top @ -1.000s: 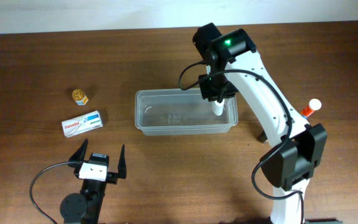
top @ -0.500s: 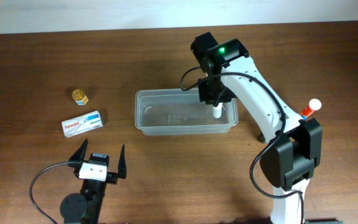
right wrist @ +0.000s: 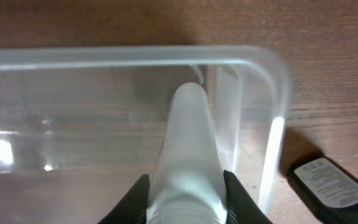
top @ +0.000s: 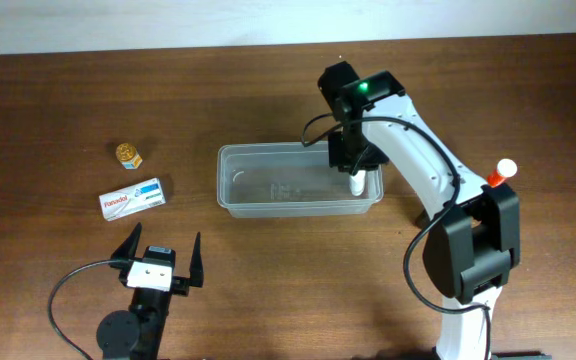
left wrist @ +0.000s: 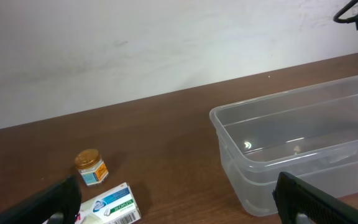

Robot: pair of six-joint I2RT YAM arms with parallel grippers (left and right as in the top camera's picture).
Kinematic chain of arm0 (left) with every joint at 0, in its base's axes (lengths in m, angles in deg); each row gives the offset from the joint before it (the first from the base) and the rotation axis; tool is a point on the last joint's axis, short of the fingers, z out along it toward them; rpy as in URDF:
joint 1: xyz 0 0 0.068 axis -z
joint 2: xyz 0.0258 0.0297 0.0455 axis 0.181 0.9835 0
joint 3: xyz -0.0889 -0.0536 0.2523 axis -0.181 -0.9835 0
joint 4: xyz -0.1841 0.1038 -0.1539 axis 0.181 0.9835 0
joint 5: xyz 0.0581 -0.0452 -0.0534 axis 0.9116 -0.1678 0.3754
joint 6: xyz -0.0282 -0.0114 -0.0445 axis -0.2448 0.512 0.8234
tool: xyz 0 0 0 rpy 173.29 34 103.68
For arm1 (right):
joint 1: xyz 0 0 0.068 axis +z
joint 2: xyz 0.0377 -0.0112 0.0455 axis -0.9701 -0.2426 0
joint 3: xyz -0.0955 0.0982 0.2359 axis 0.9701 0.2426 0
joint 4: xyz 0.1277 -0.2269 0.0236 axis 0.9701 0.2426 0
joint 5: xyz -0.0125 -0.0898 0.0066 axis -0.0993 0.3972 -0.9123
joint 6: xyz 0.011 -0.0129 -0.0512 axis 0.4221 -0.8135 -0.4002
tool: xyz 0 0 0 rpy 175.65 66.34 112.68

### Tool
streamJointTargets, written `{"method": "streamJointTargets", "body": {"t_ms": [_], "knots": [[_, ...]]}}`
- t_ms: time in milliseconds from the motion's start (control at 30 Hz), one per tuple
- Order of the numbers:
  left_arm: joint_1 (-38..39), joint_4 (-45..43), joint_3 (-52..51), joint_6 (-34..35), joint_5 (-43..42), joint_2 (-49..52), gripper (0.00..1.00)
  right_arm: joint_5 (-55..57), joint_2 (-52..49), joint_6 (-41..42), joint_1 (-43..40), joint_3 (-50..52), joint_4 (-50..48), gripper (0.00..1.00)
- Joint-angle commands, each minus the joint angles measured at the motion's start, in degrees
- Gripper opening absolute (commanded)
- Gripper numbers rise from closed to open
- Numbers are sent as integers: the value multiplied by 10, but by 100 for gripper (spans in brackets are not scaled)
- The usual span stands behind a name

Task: Pack container
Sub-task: 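Carry the lotion bottle into the container's right end and lower it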

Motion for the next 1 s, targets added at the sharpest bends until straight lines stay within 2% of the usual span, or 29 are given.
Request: {"method": "streamJointTargets", "body": {"t_ms": [0,967], "knots": [[-2,3,-1,3,0,-4,99,17,12,5,-4,3,-7,14],[-2,3,-1,3,0,-4,100,15,10,5,-4,39,-67,14]]}}
